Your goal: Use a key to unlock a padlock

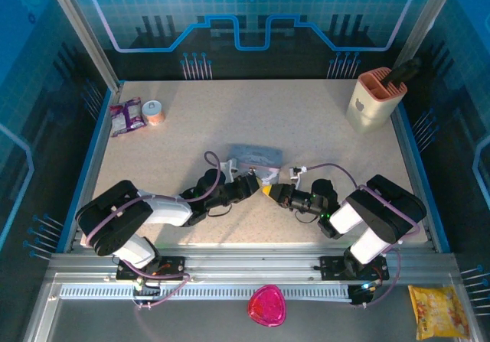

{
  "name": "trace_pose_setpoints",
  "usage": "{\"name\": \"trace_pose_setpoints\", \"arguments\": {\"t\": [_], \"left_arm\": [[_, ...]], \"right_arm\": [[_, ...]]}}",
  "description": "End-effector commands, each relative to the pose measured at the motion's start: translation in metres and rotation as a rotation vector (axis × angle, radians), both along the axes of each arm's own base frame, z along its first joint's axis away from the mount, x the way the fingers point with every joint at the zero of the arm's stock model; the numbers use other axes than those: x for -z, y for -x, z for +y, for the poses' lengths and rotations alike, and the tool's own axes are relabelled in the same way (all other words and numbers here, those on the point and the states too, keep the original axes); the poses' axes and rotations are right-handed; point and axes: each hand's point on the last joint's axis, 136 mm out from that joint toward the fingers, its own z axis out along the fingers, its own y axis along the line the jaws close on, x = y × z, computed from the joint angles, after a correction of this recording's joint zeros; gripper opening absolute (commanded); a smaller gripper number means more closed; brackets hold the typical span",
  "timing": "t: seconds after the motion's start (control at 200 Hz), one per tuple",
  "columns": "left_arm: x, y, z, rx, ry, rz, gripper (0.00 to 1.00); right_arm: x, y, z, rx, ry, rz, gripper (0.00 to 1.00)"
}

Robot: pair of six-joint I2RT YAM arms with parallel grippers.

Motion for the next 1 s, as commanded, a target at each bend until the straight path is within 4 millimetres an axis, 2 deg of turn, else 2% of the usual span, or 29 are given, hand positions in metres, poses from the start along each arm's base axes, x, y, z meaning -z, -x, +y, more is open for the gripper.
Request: {"name": "trace_pose_setpoints", "arguments": {"t": [0.0,0.205,0.42,0.585,0.715,0.996], "left_arm": [[-0.014,0.000,-0.003,0.015,0.029,-0.027,0.27],[-0.008,-0.012,0.010,-0.049,0.009,-0.020,0.33],[0.008,-0.017,0.024,-0.110,-0.013,0.033,0.37],[0.040,-0.007,0.054,-0.189,-0.201,0.141,0.38],[0.047,-0.001,0.069,-0.207,-0.339,0.137,0.39],[0.053,-0.006,0.053,-0.084,-0.479,0.034,0.46]], "right_arm": [[-0.015,-0.004,0.001,0.018,-0.025,-0.071,0.00],[-0.013,-0.003,0.003,0.013,-0.022,-0.069,0.00],[0.001,0.003,0.004,0.006,0.005,-0.032,0.00],[0.015,0.008,-0.006,0.031,0.043,-0.005,0.00],[0.025,0.011,-0.012,0.042,0.071,0.011,0.00],[0.026,0.010,-0.010,0.037,0.068,0.012,0.00]]}}
